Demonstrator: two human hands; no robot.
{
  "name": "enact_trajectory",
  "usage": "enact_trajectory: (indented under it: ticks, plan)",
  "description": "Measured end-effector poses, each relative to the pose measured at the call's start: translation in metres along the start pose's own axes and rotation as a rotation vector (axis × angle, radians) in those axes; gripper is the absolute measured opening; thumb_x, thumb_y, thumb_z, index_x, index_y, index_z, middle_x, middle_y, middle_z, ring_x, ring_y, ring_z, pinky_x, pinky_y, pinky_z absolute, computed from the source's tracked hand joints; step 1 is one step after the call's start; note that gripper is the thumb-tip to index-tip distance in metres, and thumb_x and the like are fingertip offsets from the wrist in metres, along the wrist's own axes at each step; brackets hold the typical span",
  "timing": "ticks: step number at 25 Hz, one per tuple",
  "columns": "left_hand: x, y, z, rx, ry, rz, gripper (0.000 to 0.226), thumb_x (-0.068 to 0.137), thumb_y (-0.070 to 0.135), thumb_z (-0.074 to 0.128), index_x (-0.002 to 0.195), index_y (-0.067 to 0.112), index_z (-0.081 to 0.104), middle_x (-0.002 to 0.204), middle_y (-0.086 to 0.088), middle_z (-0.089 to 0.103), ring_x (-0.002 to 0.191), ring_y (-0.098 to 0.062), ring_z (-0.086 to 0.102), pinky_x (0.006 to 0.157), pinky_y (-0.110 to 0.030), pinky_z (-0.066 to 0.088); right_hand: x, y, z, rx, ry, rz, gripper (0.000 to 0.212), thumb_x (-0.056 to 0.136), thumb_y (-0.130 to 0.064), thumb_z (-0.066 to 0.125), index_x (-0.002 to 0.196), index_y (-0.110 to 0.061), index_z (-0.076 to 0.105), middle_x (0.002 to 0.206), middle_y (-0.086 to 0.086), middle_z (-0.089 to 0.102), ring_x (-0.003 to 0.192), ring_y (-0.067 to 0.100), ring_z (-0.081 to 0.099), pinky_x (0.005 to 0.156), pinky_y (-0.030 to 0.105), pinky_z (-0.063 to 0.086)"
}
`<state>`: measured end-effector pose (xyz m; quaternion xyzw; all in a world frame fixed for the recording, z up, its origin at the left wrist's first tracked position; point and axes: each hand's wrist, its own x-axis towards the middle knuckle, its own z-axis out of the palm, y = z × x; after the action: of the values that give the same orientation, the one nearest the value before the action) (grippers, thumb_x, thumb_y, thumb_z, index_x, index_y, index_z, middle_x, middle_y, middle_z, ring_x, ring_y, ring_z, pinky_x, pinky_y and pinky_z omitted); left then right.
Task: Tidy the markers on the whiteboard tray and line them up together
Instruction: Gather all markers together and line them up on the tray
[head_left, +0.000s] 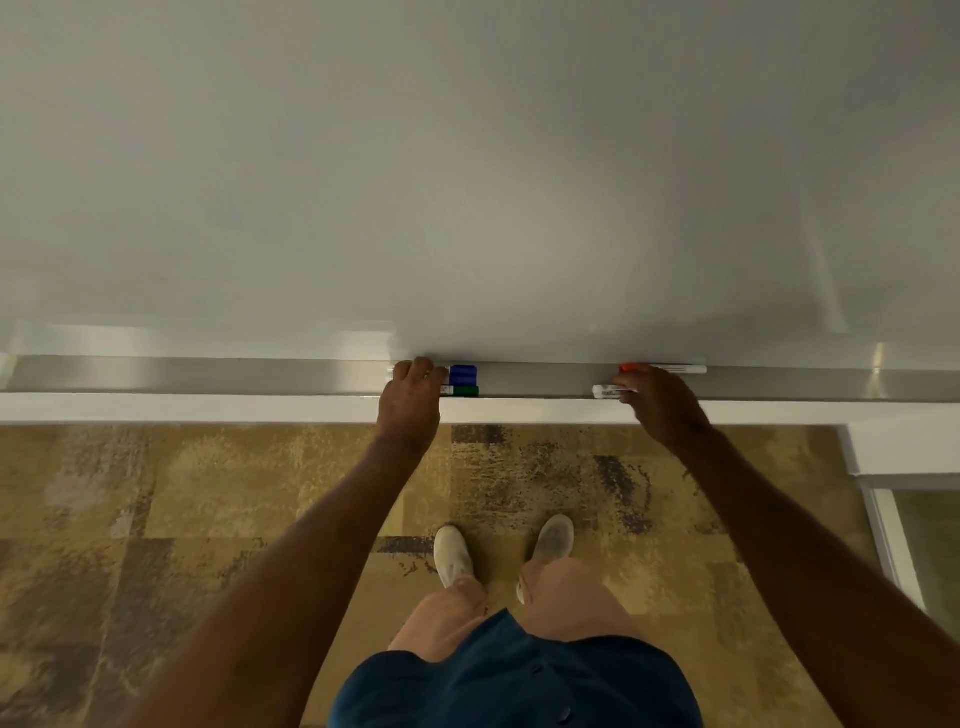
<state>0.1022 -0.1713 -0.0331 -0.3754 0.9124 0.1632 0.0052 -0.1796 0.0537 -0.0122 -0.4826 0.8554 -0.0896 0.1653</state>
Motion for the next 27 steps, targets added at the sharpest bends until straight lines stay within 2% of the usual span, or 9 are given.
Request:
enact_trajectory:
  ticks: [2, 4, 6, 8, 11, 14, 17, 20, 27]
  plan:
    - [0.0, 0.0, 0.0, -0.002, 0.006, -0.002, 0.04, 0.081, 0.001, 0.072, 0.12, 0.01, 0.066, 0.12, -0.013, 0.064, 0.108, -0.032, 0.057, 0.076, -0.04, 0.057, 0.009, -0.036, 0.005, 0.04, -0.017, -0.094, 0.024, 0.094, -0.004, 0.063, 0.116, -0.009, 0.072, 0.105, 0.013, 0.071, 0.093, 0.028, 0.066, 0.076, 0.033, 0.049]
    - [0.0, 0.001, 0.001, -0.006, 0.008, -0.002, 0.041, 0.08, 0.0, 0.073, 0.119, 0.01, 0.067, 0.12, -0.012, 0.064, 0.108, -0.031, 0.057, 0.076, -0.04, 0.057, 0.021, -0.076, 0.018, 0.06, 0.021, -0.163, 0.023, 0.094, -0.006, 0.063, 0.114, -0.011, 0.072, 0.099, 0.008, 0.07, 0.086, 0.023, 0.064, 0.07, 0.029, 0.046]
    - [0.0, 0.0, 0.001, -0.004, 0.01, -0.002, 0.04, 0.08, 0.0, 0.073, 0.118, 0.01, 0.067, 0.12, -0.012, 0.064, 0.107, -0.031, 0.058, 0.076, -0.04, 0.057, 0.034, -0.109, 0.034, 0.057, 0.052, -0.179, 0.025, 0.09, -0.005, 0.067, 0.113, -0.012, 0.073, 0.099, 0.007, 0.069, 0.087, 0.023, 0.064, 0.072, 0.03, 0.049]
    - [0.0, 0.001, 0.0, -0.009, 0.017, -0.009, 0.039, 0.081, 0.0, 0.073, 0.117, 0.01, 0.067, 0.119, -0.012, 0.064, 0.107, -0.031, 0.057, 0.075, -0.04, 0.057, 0.042, -0.127, 0.047, 0.013, 0.019, -0.161, 0.032, 0.085, -0.001, 0.07, 0.115, -0.013, 0.072, 0.105, 0.006, 0.069, 0.095, 0.024, 0.064, 0.08, 0.035, 0.053]
    - [0.0, 0.001, -0.001, -0.012, 0.023, -0.003, 0.04, 0.08, -0.003, 0.071, 0.117, 0.01, 0.068, 0.119, -0.012, 0.064, 0.107, -0.031, 0.057, 0.075, -0.04, 0.057, 0.041, -0.131, 0.062, -0.033, -0.044, -0.148, 0.043, 0.081, 0.006, 0.067, 0.121, -0.011, 0.07, 0.117, 0.009, 0.064, 0.108, 0.029, 0.061, 0.088, 0.042, 0.051]
    - [0.0, 0.001, -0.001, -0.015, 0.029, -0.005, 0.041, 0.079, -0.006, 0.069, 0.117, 0.009, 0.068, 0.119, -0.012, 0.064, 0.107, -0.032, 0.057, 0.075, -0.041, 0.057, 0.039, -0.127, 0.063, 0.064, -0.057, -0.137, 0.048, 0.085, 0.006, 0.064, 0.127, -0.018, 0.065, 0.12, 0.009, 0.065, 0.109, 0.028, 0.061, 0.088, 0.041, 0.053]
    - [-0.001, 0.001, 0.0, -0.013, 0.033, 0.005, 0.039, 0.079, -0.006, 0.069, 0.116, 0.008, 0.067, 0.119, -0.013, 0.064, 0.106, -0.033, 0.057, 0.074, -0.042, 0.058, 0.04, -0.121, 0.054, 0.209, -0.035, -0.062, 0.03, 0.093, -0.008, 0.063, 0.118, -0.023, 0.061, 0.113, 0.004, 0.071, 0.099, 0.025, 0.066, 0.081, 0.04, 0.057]
    - [0.0, 0.001, 0.0, -0.018, 0.036, 0.001, 0.039, 0.08, -0.005, 0.068, 0.116, 0.008, 0.068, 0.118, -0.012, 0.064, 0.106, -0.032, 0.057, 0.074, -0.041, 0.057, 0.041, -0.121, 0.053, 0.15, 0.124, -0.036, 0.019, 0.094, -0.017, 0.064, 0.113, -0.019, 0.066, 0.104, 0.005, 0.074, 0.093, 0.026, 0.069, 0.076, 0.037, 0.057]
    - [0.0, -0.001, 0.003, -0.005, 0.024, 0.006, 0.039, 0.081, -0.002, 0.07, 0.118, 0.009, 0.067, 0.121, -0.012, 0.063, 0.109, -0.032, 0.056, 0.076, -0.041, 0.057, 0.033, -0.122, 0.075, 0.119, 0.156, -0.067, 0.039, 0.089, 0.007, 0.062, 0.122, -0.01, 0.072, 0.115, 0.011, 0.066, 0.108, 0.028, 0.061, 0.082, 0.032, 0.055]
